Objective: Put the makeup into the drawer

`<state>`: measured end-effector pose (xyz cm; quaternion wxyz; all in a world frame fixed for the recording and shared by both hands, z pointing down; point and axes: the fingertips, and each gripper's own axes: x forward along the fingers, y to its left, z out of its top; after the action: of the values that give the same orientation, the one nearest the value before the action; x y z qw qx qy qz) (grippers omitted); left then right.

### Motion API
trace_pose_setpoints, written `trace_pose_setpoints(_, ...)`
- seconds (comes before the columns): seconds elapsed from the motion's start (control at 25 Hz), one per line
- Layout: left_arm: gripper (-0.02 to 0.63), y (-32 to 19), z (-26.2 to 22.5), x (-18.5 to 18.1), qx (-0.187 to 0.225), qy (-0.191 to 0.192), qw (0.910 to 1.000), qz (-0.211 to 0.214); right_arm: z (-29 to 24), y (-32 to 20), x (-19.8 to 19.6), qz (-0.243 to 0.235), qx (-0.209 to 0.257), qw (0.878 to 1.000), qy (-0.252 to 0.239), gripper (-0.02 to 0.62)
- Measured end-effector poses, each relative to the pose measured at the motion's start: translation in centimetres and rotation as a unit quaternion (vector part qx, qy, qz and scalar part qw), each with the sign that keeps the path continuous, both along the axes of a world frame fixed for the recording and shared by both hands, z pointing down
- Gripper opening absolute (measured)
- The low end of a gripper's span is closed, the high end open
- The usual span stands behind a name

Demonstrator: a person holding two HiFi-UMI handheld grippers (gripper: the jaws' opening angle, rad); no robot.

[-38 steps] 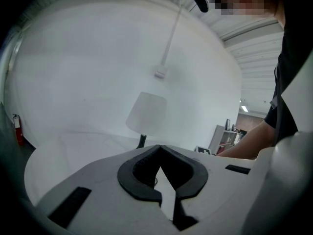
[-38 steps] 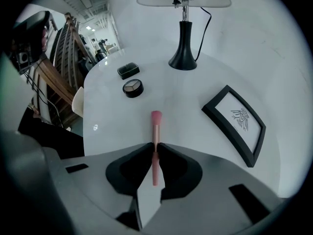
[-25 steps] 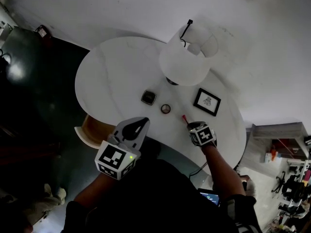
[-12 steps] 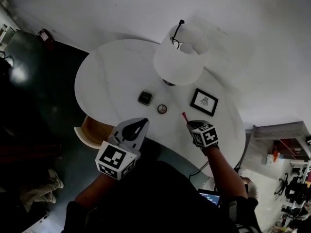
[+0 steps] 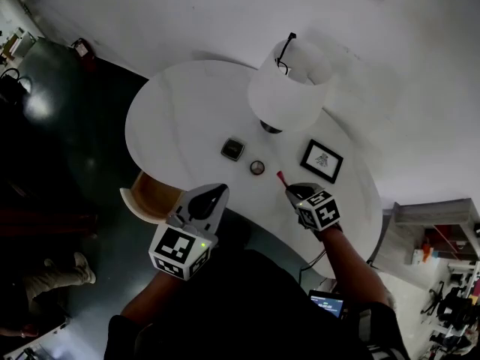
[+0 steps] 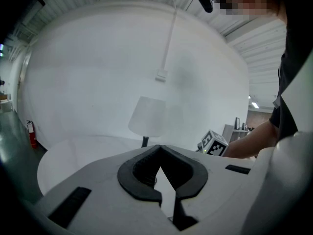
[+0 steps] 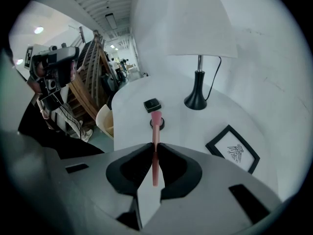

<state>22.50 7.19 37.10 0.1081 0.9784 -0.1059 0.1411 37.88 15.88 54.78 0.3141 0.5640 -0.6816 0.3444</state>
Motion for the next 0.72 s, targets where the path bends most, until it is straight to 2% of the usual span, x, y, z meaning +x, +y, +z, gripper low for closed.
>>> trace_pose_setpoints(0.16, 0.011, -1.7, -0.3, -3.1, 0.02, 0.002, 0.9994, -0.028, -1.1, -2.0, -2.5, -0.019, 0.008, 1.0, -0.007, 0.048)
trace_pose_setpoints(0.4, 0.011, -5.3, -0.5, -9.6, 0.033, 0.004, 0.9975, -0.063, -2.2, -6.5, -8.4, -0.049, 0.02, 0.999, -0.011, 0.048)
trace_pose_setpoints(0.72, 0.011, -10.2, -0.8, -19.2, 0.047, -0.004, 0.9931, -0.108, -3.2, -13.1, -18.5, -0.105, 0.024, 0.994, -0.028, 0.048)
